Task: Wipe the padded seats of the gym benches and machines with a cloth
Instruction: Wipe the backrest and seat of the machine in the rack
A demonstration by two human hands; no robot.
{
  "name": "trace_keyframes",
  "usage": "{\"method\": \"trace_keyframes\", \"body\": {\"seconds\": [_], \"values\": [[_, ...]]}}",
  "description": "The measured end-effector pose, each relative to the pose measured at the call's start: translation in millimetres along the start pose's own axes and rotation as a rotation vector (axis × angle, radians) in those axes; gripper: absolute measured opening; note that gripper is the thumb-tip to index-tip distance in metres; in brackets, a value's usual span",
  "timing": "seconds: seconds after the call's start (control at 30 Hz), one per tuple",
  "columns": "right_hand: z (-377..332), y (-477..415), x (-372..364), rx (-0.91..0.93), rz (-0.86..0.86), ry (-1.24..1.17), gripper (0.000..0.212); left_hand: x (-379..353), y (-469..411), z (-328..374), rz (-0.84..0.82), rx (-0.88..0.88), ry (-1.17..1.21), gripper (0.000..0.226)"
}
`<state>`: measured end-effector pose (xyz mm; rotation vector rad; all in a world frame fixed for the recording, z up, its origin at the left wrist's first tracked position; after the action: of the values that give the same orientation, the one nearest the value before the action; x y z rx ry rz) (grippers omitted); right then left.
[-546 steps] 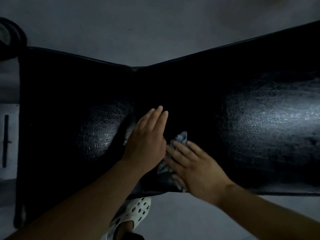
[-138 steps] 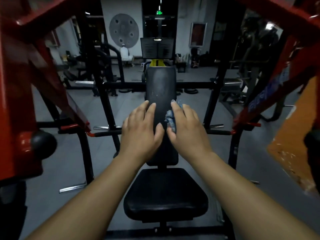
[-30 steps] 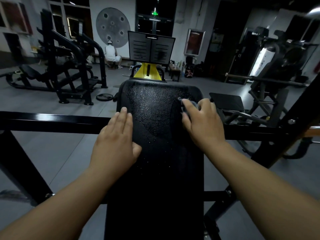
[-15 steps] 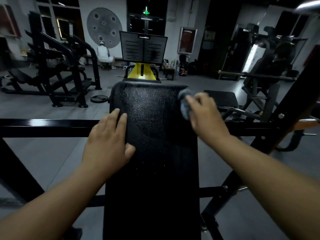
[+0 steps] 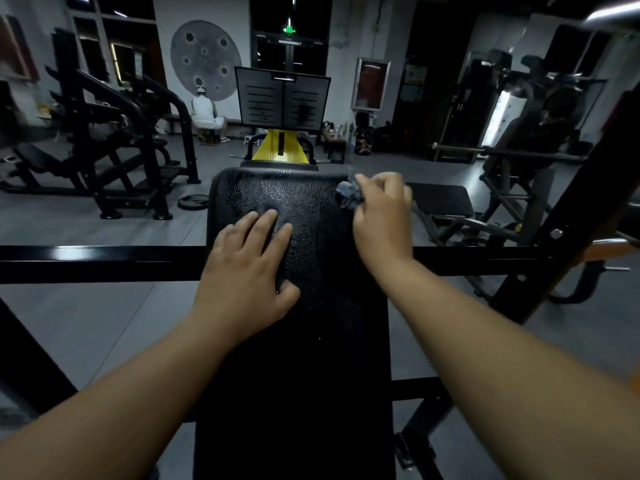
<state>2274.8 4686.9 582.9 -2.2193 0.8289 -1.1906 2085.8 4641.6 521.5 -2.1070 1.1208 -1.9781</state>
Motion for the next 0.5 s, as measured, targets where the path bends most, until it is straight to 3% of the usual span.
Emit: {"method": "trace_keyframes", "body": {"seconds": [0.03, 0.17, 0.2, 0.23, 0.3, 0.37, 0.4, 0.5], "values": [[-6, 12, -3, 0.022, -0.015, -0.022, 0.042, 3, 0, -1, 0.006, -0.011, 0.007, 0.08], [-5, 94, -8, 0.496, -0.315, 0.004, 0.041, 12, 14, -19, 0.007, -0.021, 0.034, 0.08], [5, 95, -3, 0.545, -0.303, 0.038, 0.041, 11, 22, -23, -0.002, -0.021, 0.03, 0.08], [14, 84, 3, 0.516, -0.257, 0.072, 0.04, 8, 31, -25, -0.012, -0.024, 0.021, 0.08], [23, 49, 7, 0.278, -0.12, 0.096, 0.036, 1, 46, -25, -0.02, -0.029, 0.006, 0.078], [7, 49, 0, 0.085, -0.087, 0.042, 0.034, -3, 53, -17, -0.013, -0.038, 0.025, 0.078], [-5, 68, -8, 0.12, -0.125, 0.022, 0.033, -5, 54, -12, -0.011, -0.05, 0.04, 0.078], [-4, 160, -20, 0.452, -0.352, 0.053, 0.023, -10, 66, 6, -0.015, -0.094, 0.041, 0.078]]}}
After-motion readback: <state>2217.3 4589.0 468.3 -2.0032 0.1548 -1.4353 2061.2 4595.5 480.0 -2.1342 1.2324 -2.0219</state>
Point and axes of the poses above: each hand's wrist, its own y-axis away from the middle knuckle, its own x-axis out of the back of the hand, z = x × y, the point moved 7 cm from there along -y, towards the middle knuckle, and after that the axes turned 11 degrees about -x, right-handed, at the moved point
